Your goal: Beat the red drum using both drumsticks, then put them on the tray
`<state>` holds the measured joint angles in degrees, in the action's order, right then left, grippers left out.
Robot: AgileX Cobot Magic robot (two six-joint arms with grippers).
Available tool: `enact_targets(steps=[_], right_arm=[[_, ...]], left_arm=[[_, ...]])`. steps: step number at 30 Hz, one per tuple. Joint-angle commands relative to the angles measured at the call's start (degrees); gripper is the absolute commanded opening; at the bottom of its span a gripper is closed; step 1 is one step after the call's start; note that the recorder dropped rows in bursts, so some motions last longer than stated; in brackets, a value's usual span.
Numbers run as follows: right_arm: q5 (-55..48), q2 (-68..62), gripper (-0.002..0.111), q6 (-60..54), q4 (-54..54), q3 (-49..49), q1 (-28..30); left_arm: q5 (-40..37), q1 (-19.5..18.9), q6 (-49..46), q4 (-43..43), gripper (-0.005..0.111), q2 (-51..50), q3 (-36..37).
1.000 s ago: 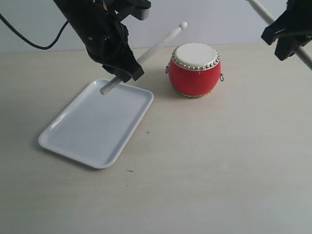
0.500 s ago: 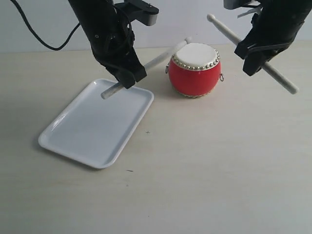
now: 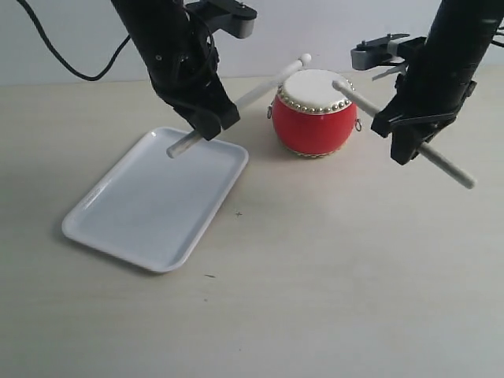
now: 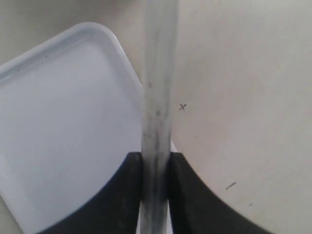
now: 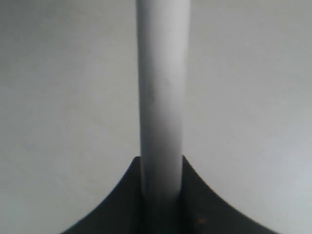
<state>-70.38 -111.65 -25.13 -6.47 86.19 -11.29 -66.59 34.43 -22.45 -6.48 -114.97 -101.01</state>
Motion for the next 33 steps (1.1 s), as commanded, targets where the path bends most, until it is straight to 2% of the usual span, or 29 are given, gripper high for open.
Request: enact_targets(steps=[1,6,8,15,18,21,27,33], right_arm=[[0.4,-1.5,0.000,7.2,2.0,8.3,0.0],[0.4,-1.8,0.000,7.3,0.2,11.5,0.0],[0.4,-1.9,0.000,6.8,0.0,11.5,0.0],[0.4,-1.9,0.000,5.8,-0.6,11.4,0.0],[0.4,-1.9,0.000,5.8,-0.9,11.4,0.0],[0.4,-1.9,0.000,6.2,-2.4,10.6,0.0],[0.4,-2.4,0.000,5.8,-2.2,7.9,0.0],[0.4,-0.6,0.000,5.8,-2.5,11.0,0.0]], left_arm=[[3.3,-1.2,0.7,-0.2,0.000,0.3,-1.0],[8.5,-1.2,0.2,-0.5,0.000,-2.3,-1.3],[8.9,-1.8,0.3,-0.4,0.000,-5.1,-3.5],[0.7,-4.8,-0.3,-5.7,0.000,-9.4,-14.7],[-3.2,-5.9,-1.9,-8.6,0.000,-10.7,-17.1],[-3.4,-5.4,-3.9,-10.0,0.000,-12.0,-17.1],[-3.4,-4.2,-2.8,-6.4,0.000,-12.8,-17.1],[-3.4,-4.2,-2.5,-6.4,0.000,-12.7,-17.1]])
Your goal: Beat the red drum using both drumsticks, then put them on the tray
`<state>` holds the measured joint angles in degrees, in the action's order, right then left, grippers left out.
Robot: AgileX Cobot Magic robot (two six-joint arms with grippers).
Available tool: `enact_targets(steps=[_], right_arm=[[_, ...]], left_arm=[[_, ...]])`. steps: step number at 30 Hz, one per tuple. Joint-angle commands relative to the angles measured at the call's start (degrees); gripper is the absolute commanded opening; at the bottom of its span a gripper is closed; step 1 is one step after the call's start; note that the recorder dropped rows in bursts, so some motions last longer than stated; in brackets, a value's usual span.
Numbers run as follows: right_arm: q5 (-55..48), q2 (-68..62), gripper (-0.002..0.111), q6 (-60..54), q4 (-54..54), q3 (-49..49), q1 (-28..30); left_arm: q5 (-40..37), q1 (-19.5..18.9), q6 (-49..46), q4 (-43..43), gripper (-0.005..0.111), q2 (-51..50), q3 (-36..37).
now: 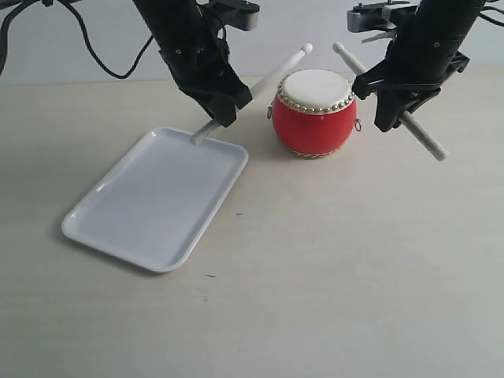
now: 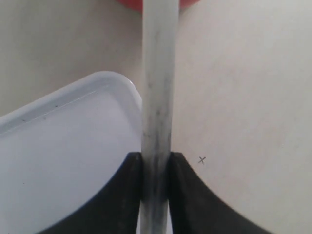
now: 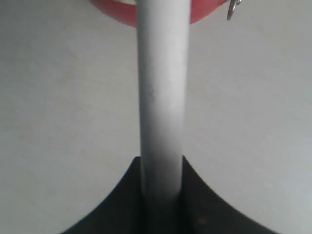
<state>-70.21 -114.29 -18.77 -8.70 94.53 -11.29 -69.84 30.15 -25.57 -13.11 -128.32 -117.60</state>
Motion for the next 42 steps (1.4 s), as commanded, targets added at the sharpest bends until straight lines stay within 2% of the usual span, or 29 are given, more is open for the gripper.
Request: enact_targets(steps=[1,8,16,24,29,37,42], right_arm=[[0.2,2.9,0.000,0.1,-0.2,3.7,0.0],[0.2,4.7,0.000,0.3,-1.4,5.2,0.0],[0.2,-4.1,0.000,-0.2,-1.4,1.3,0.0],[0.2,-10.5,0.000,-0.1,-1.7,0.8,0.0],[0.2,-6.0,0.000,0.6,-1.4,0.8,0.0],[0.2,6.2,0.000,1.0,-2.0,0.8,0.0],[0.2,10.5,0.000,1.0,-2.5,0.8,0.0]], left_arm=[[-0.1,0.1,0.6,0.2,0.000,0.7,-0.5],[-0.1,0.1,1.0,2.1,0.000,1.9,-0.5],[-0.1,0.1,1.8,2.6,0.000,8.2,-0.5],[-0.1,0.1,1.8,2.4,0.000,9.3,-0.5],[-0.1,0.1,1.8,1.6,0.000,6.0,-0.5],[-0.1,1.0,2.1,1.3,0.000,-5.4,-0.4],[-0.1,1.0,2.5,1.8,0.000,-7.0,-0.4]])
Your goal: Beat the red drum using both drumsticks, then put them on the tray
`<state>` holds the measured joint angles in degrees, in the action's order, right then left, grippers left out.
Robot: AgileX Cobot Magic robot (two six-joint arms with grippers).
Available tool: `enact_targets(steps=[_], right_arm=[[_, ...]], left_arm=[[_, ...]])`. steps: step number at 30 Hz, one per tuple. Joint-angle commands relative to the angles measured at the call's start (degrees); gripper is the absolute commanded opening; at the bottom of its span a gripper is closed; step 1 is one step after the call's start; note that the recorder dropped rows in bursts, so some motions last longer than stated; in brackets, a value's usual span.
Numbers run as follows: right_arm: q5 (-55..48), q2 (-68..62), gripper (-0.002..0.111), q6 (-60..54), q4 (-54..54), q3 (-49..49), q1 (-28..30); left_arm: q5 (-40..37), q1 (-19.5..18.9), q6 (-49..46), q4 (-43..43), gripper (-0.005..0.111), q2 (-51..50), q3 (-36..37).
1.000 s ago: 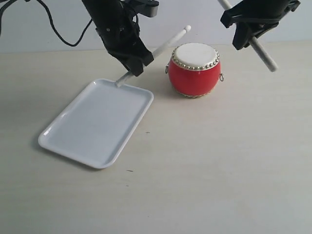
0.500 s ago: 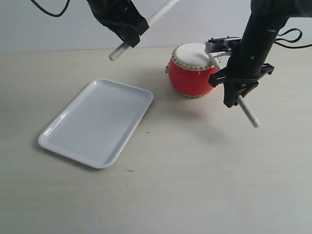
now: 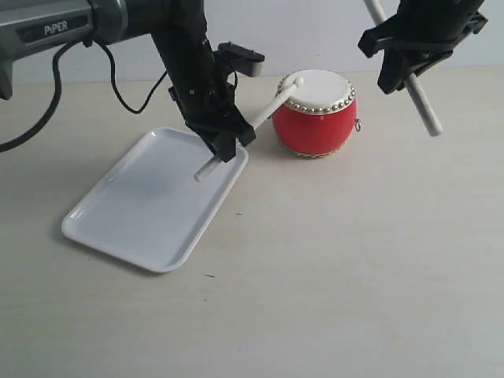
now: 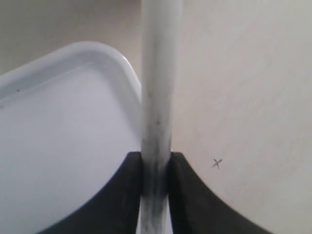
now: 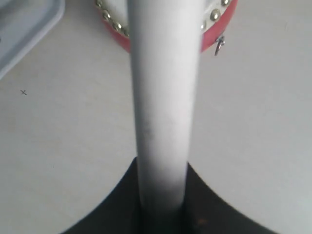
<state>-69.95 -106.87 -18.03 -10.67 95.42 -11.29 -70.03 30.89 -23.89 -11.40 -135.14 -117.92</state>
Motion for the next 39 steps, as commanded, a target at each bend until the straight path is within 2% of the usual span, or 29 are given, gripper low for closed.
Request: enact_targets(steps=[1,6,14,21,26,32,39], right_arm=[[0.0,3.2,0.000,0.2,-0.7,-0.1,0.0],[0.0,-0.2,0.000,0.2,-1.4,-0.1,0.0],[0.0,-13.1,0.000,0.1,-4.0,-0.1,0.0],[0.0,-20.2,0.000,-0.2,-3.5,-0.1,0.0],[0.0,-15.7,0.000,-1.0,-3.5,-0.1,0.0],[0.0,-6.1,0.000,-1.0,-3.5,-0.1,0.0],[0.0,2.9,0.000,-1.0,-3.4,-0.1,0.0]], left_arm=[[0.1,0.2,1.6,0.2,0.000,0.2,0.0],[0.1,0.2,2.2,0.5,0.000,5.5,0.0],[0.1,0.2,3.1,0.5,0.000,16.1,0.0],[0.1,0.2,3.4,0.2,0.000,19.3,0.0],[0.1,0.2,3.4,0.1,0.000,17.2,0.0],[0.1,0.3,3.4,-0.6,0.000,10.0,0.0],[0.1,2.3,3.2,-1.5,0.000,0.9,0.0]])
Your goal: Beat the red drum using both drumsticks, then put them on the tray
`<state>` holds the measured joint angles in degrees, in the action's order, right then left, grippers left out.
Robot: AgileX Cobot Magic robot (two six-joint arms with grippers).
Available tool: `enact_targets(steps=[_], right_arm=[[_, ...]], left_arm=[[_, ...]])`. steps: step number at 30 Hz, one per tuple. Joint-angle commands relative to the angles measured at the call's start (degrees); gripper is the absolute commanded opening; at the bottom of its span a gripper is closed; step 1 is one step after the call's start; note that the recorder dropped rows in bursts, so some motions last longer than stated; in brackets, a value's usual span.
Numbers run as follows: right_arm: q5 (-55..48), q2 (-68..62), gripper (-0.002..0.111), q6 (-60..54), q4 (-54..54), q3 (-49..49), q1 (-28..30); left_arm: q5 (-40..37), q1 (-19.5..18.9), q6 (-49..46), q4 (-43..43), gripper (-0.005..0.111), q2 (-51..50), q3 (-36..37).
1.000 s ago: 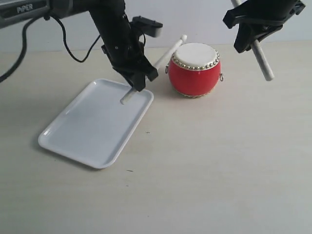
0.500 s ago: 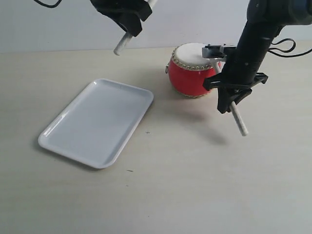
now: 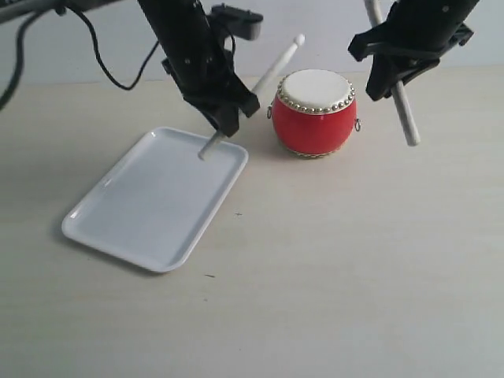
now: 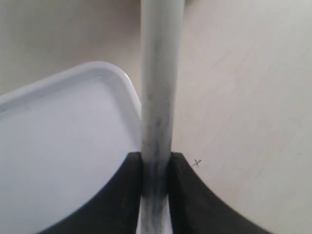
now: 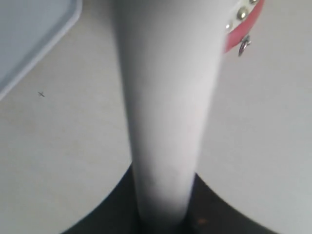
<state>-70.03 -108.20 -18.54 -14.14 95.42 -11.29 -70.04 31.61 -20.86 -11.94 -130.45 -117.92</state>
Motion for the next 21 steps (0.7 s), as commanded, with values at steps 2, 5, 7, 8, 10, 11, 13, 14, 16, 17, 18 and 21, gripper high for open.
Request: enact_targets(steps=[2,5,7,8,10,11,13,14,16,17,18,21], right_arm=[[0.1,5.8,0.000,-0.4,0.1,-0.1,0.0],[0.1,7.0,0.000,-0.4,0.1,-0.1,0.0],[0.1,7.3,0.000,-0.4,0.1,-0.1,0.0],[0.1,7.4,0.000,-0.4,0.1,-0.1,0.0],[0.1,7.4,0.000,-0.4,0.1,-0.1,0.0],[0.1,6.9,0.000,-0.4,0.1,-0.1,0.0],[0.1,5.7,0.000,-0.4,0.1,-0.1,0.0],[0.1,4.7,0.000,-0.4,0.0,-0.1,0.0],[0.1,2.0,0.000,-0.4,-0.5,-0.4,0.0],[0.1,0.4,0.000,-0.4,-1.1,-0.9,0.0],[0.1,-0.9,0.000,-0.6,-2.0,-1.2,0.0],[0.1,-5.8,0.000,-2.0,-4.3,-2.1,0.0]], left_arm=[[0.1,2.6,0.2,-0.6,0.000,-5.5,0.0],[0.1,3.5,0.2,1.3,0.000,-6.9,0.0],[0.1,3.5,0.4,2.6,0.000,-7.1,0.0],[0.1,3.5,0.9,2.8,0.000,-6.8,0.0],[0.1,3.3,2.7,3.9,0.000,-5.6,0.0],[0.1,3.2,3.1,4.4,0.000,-4.7,0.0],[0.1,3.2,3.1,4.3,0.000,-2.3,0.0],[0.1,3.2,3.1,4.3,0.000,-0.8,0.0],[0.1,3.2,3.1,4.3,0.000,2.1,0.0],[0.1,3.2,3.2,4.3,0.000,3.7,0.0],[0.1,3.3,3.2,4.2,0.000,5.3,0.0],[0.1,3.3,3.2,4.2,0.000,9.2,0.0]])
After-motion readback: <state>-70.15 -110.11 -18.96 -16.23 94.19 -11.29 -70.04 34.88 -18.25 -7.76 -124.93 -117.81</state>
